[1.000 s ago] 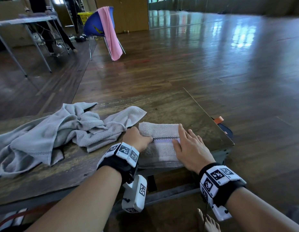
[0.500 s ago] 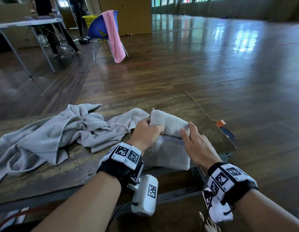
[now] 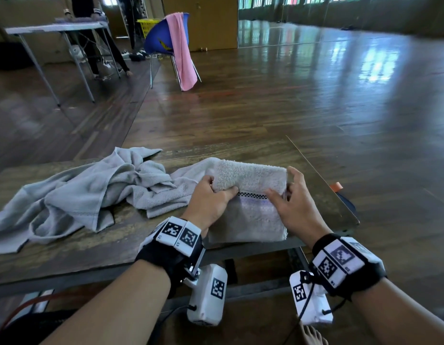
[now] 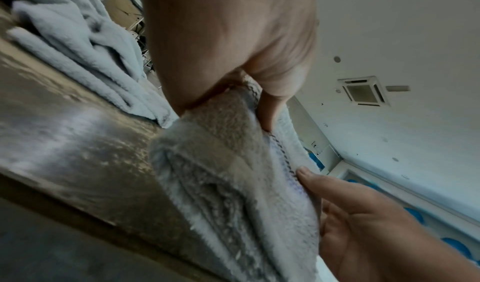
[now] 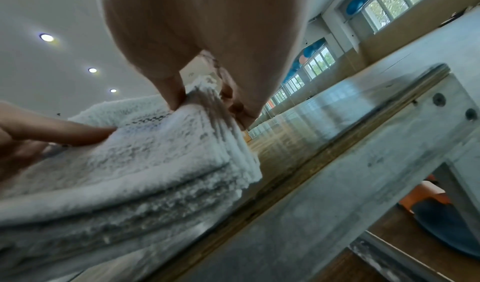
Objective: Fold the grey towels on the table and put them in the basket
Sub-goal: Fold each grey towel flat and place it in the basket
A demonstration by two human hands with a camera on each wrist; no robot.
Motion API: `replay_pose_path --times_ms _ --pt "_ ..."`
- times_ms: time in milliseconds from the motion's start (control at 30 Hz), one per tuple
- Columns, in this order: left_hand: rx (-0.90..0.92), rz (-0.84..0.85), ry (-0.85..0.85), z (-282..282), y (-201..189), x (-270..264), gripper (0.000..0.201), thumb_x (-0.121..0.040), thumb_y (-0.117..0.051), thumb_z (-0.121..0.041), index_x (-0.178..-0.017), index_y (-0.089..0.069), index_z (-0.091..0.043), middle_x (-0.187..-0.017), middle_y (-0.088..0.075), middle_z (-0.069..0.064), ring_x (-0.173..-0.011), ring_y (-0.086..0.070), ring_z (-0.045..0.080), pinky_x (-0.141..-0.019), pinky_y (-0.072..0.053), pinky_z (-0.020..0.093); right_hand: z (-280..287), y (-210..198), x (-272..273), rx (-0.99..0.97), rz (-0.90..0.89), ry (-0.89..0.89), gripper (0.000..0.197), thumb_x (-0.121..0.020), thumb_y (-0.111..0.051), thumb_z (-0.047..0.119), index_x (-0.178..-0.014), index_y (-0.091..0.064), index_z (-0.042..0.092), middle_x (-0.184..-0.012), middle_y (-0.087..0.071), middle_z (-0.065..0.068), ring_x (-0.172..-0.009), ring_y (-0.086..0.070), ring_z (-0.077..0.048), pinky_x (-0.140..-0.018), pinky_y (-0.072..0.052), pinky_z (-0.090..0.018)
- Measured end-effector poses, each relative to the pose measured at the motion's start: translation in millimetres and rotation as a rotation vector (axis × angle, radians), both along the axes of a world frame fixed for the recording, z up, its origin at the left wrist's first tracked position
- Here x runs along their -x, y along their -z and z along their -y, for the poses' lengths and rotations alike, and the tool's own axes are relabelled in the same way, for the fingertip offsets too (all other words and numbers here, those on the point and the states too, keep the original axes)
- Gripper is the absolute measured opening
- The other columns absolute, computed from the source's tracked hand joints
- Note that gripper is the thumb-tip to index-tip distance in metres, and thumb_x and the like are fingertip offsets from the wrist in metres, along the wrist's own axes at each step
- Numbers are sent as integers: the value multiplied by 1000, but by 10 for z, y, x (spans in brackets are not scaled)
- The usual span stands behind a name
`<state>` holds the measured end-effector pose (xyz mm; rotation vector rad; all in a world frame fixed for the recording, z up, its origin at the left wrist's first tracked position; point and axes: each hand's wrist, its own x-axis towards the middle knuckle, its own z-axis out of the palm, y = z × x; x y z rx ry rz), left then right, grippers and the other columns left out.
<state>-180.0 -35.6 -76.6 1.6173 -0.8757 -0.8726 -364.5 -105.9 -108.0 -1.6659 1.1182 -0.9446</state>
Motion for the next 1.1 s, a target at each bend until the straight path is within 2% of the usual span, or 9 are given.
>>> replay_pose_path --times_ms 67,133,233,433,567,700,800,933,1100 --pt "4 99 -17 -75 -7 -66 35 -85 -76 -28 -113 -57 -19 -99 -70 -2 -86 -68 12 -68 -52 21 -44 -16 -47 42 6 -35 78 -94 -70 27 -151 -18 39 -109 -66 -2 -99 -65 2 -76 -59 -21" --pt "3 201 -47 -150 3 -130 41 -86 -74 -32 -119 -55 -19 -101 -67 -3 -90 -65 12 -74 -53 25 -118 -38 -102 70 -6 -85 77 -94 -69 25 -148 -20 46 -111 -66 5 -99 -66 3 -83 -60 -29" --pt "33 166 -73 -301 -2 -210 45 -86 -75 -31 -124 -54 -17 -109 -68 -1 -100 -66 17 -91 -55 38 -258 -104 -198 110 2 -118 77 -93 -70 23 -148 -21 45 -115 -63 11 -101 -67 2 -82 -61 -30" --pt "122 52 -84 -813 -10 -577 47 -84 -75 -38 -124 -59 -18 -111 -72 -4 -101 -70 13 -92 -57 38 -617 -371 -484 106 29 -183 85 -86 -75 32 -152 -22 41 -113 -58 15 -98 -69 -1 -69 -61 -24" --pt "148 179 -120 -1326 -53 -977 42 -86 -71 -43 -119 -58 -22 -108 -72 -6 -95 -70 11 -87 -58 43 -937 -444 -875 12 62 -285 80 -89 -73 12 -153 -27 29 -119 -60 0 -98 -71 -3 -70 -59 -21" --pt "149 86 -253 -1957 26 -1480 27 -89 -71 -32 -113 -61 -24 -99 -76 -2 -87 -73 15 -77 -61 39 -1324 -462 -1472 -74 45 -453 77 -90 -66 -4 -152 -29 24 -120 -62 -5 -97 -73 -10 -70 -57 -19" --pt "116 10 -386 -2527 112 -1865 28 -84 -68 -27 -110 -63 -35 -95 -76 -3 -80 -71 11 -59 -55 26 -1658 -469 -2012 -83 -14 -595 75 -90 -66 -1 -148 -30 29 -120 -64 -4 -99 -72 -9 -74 -58 -22" --pt "67 -82 -623 -3276 380 -2277 34 -75 -69 -29 -107 -60 -33 -102 -74 3 -88 -70 19 -67 -53 32 -2104 -353 -2775 -86 -113 -784 76 -90 -71 12 -148 -27 35 -118 -67 0 -100 -70 -4 -83 -59 -25" --pt "12 -136 -898 -3962 1024 -2519 39 -90 -66 -9 -97 -40 -36 -85 -62 0 -59 -57 5 -50 -44 21 -2668 -45 -3611 -21 -315 -974 62 -85 -71 11 -132 -39 34 -94 -70 7 -87 -70 -10 -79 -56 -27"
